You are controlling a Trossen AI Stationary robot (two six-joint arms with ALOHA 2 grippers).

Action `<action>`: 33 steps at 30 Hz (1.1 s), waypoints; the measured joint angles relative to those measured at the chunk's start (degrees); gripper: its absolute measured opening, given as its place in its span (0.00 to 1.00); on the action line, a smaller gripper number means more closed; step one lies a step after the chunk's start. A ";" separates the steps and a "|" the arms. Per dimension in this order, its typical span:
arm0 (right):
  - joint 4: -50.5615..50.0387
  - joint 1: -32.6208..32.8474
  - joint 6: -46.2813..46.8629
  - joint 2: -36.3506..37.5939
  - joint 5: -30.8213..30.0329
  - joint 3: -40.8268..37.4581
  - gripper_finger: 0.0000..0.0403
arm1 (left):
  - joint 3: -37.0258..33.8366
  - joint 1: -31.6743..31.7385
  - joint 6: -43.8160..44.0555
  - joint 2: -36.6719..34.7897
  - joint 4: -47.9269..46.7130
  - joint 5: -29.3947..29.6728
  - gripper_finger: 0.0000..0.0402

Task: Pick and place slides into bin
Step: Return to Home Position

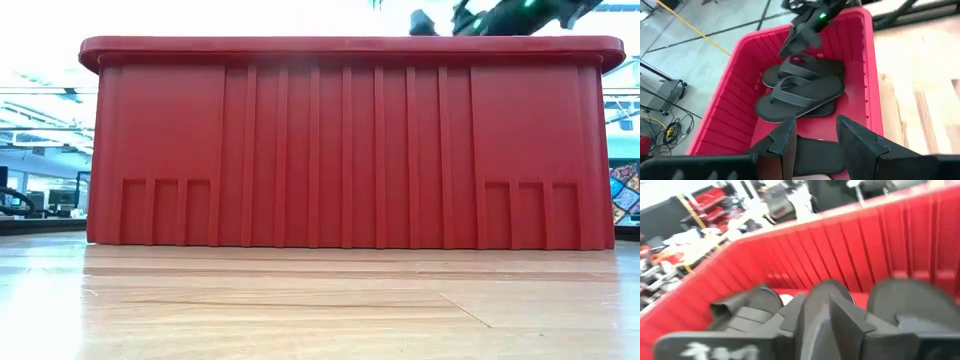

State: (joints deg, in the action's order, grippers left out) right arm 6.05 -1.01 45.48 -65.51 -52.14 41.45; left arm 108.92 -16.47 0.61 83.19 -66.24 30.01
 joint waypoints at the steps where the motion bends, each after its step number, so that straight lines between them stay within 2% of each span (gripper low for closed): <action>1: 0.16 0.55 -2.31 1.68 0.06 0.00 0.17 | 0.00 0.00 0.37 -0.79 0.00 0.39 0.34; 6: 0.18 3.51 -13.54 9.37 1.91 0.00 0.02 | 0.00 0.00 2.66 -4.56 -0.04 1.74 0.34; 10: 0.12 5.28 -19.75 14.06 5.80 0.00 0.02 | 0.00 0.00 2.95 -7.15 -0.06 1.98 0.32; 13: 0.14 6.45 -24.22 17.68 9.41 0.00 0.01 | 0.00 0.00 2.48 -8.76 -0.27 1.98 0.24; 16: 0.13 7.36 -30.26 21.26 15.76 0.00 0.01 | 0.00 0.00 2.08 -10.11 -0.57 1.82 0.12; 19: -0.09 8.14 -38.06 24.43 25.12 0.00 0.00 | 0.00 0.00 0.55 -11.47 -0.56 0.84 0.02; 23: -0.34 8.33 -46.18 28.72 38.26 0.00 0.00 | 0.00 0.00 -0.58 -13.14 -0.50 -2.24 0.03; 26: -0.72 8.32 -49.18 32.47 44.87 0.00 0.00 | 0.00 0.00 -1.15 -13.97 -0.50 -4.40 0.01; 29: -4.73 8.30 -50.98 36.96 49.37 0.00 0.00 | -1.67 0.00 -1.90 -15.38 0.34 -4.97 0.01; 33: -11.22 8.26 -48.92 42.07 49.37 0.00 0.00 | -10.55 0.00 -2.05 -20.11 6.57 -6.08 0.01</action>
State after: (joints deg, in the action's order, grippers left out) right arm -5.16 7.25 -3.44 -23.44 -2.77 41.45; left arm 98.37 -16.47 -1.44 63.08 -59.67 23.93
